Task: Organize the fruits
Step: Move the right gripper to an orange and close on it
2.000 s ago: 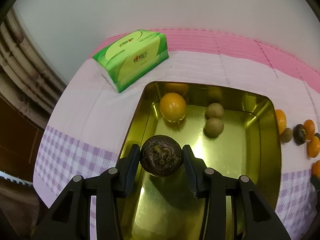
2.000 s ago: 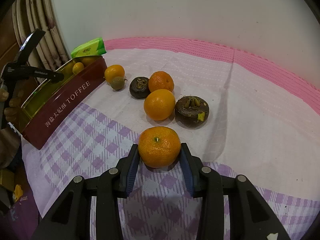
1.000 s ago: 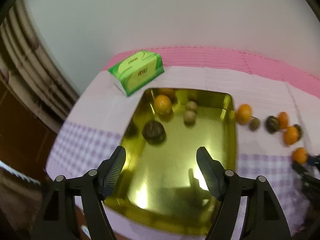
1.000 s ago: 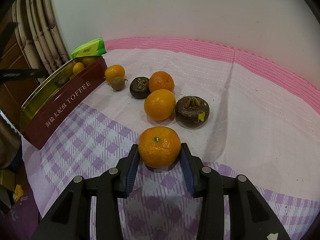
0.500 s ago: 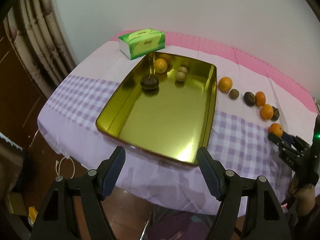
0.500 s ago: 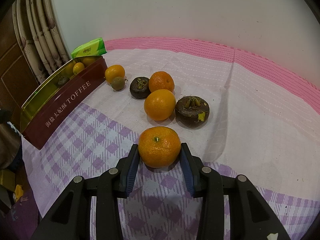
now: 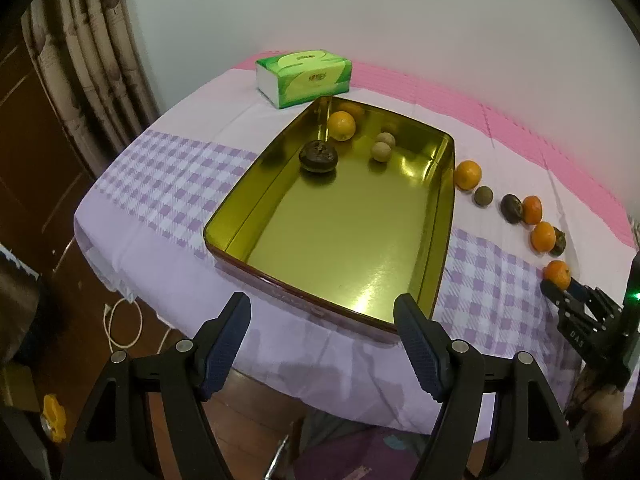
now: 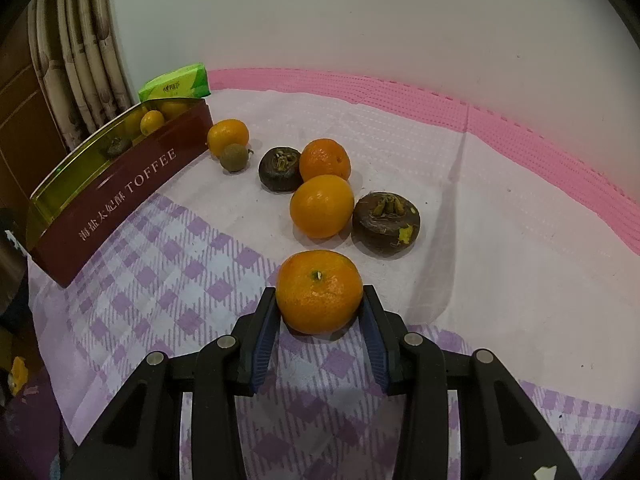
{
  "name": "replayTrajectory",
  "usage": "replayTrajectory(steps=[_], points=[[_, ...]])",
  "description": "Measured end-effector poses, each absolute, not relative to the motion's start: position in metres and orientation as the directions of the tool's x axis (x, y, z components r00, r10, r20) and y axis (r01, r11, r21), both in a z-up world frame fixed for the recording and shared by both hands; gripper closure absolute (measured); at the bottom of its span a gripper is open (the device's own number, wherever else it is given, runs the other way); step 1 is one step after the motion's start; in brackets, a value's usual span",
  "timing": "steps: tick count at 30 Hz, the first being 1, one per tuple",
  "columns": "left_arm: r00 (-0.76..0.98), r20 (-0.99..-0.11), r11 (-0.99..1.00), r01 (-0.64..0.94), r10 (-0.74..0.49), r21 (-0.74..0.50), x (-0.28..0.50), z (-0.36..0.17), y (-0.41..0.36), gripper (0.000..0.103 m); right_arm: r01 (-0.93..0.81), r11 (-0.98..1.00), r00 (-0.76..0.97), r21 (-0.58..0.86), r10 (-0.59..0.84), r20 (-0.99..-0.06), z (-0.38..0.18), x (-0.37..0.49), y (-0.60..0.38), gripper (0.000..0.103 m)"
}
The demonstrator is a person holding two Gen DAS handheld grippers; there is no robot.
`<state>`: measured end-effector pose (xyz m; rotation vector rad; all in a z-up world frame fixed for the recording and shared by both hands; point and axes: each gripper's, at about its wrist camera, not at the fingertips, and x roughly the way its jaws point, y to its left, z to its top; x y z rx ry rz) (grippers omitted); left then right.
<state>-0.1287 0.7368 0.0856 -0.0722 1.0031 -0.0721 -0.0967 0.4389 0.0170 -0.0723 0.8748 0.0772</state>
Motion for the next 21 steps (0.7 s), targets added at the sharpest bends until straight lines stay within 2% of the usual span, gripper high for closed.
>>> replayTrajectory(steps=[11, 21], points=[[0.518, -0.852, 0.996, 0.001, -0.078, -0.091, -0.128, 0.084, 0.742, 0.026, -0.105, 0.994, 0.6, -0.032, 0.038, -0.799, 0.019, -0.112, 0.453, 0.067], [0.515, -0.855, 0.998, 0.015, -0.062, -0.063, -0.13, 0.083, 0.736, 0.026, -0.15, 0.986, 0.563, 0.069, 0.142, -0.814, 0.024, -0.124, 0.473, 0.075]])
